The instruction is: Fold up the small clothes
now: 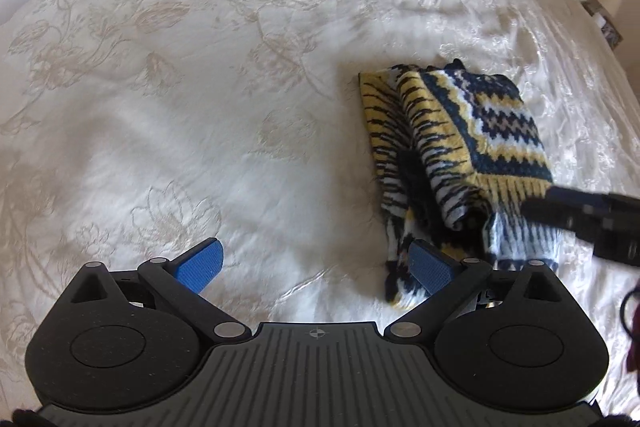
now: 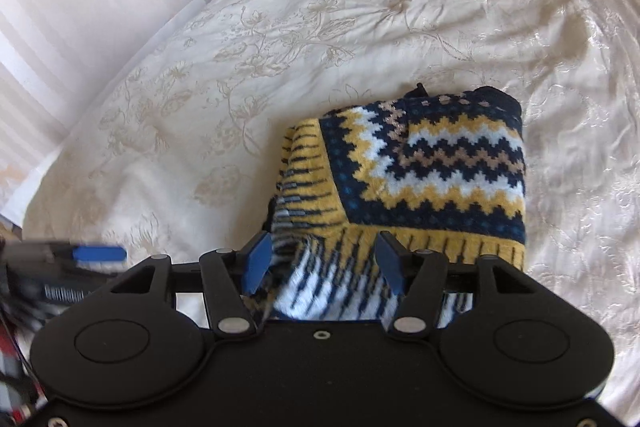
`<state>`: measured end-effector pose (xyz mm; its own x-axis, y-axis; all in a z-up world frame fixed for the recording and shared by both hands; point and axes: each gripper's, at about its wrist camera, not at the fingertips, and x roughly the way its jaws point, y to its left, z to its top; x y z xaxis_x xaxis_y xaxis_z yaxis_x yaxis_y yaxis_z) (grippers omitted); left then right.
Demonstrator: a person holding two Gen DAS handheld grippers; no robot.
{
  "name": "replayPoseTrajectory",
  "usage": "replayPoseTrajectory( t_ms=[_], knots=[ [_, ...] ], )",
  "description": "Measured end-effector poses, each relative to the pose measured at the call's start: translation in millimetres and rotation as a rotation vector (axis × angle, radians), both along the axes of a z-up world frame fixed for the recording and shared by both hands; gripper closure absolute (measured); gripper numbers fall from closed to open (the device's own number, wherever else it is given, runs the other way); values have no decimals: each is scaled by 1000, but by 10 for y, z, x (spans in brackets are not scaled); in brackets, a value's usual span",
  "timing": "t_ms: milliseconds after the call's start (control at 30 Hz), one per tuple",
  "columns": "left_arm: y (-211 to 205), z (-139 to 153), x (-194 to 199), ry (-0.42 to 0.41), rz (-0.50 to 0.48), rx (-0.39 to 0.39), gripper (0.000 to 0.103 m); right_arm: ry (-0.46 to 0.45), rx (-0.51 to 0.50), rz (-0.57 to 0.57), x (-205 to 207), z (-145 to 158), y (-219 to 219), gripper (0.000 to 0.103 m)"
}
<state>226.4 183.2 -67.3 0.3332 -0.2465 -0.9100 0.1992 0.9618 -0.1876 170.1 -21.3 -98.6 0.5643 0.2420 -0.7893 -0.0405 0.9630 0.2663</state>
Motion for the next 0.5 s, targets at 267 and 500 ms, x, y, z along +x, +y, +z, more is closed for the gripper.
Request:
replayPoseTrajectory(
  t_ms=[267,500],
  knots=[
    [-246,46,252,16,-37,-49,3,-81,-324,220,-562,-180,540,13],
    [-309,43,337,102,-41,-147,3,-172,-692,386,-663,-515,1065,14]
  ],
)
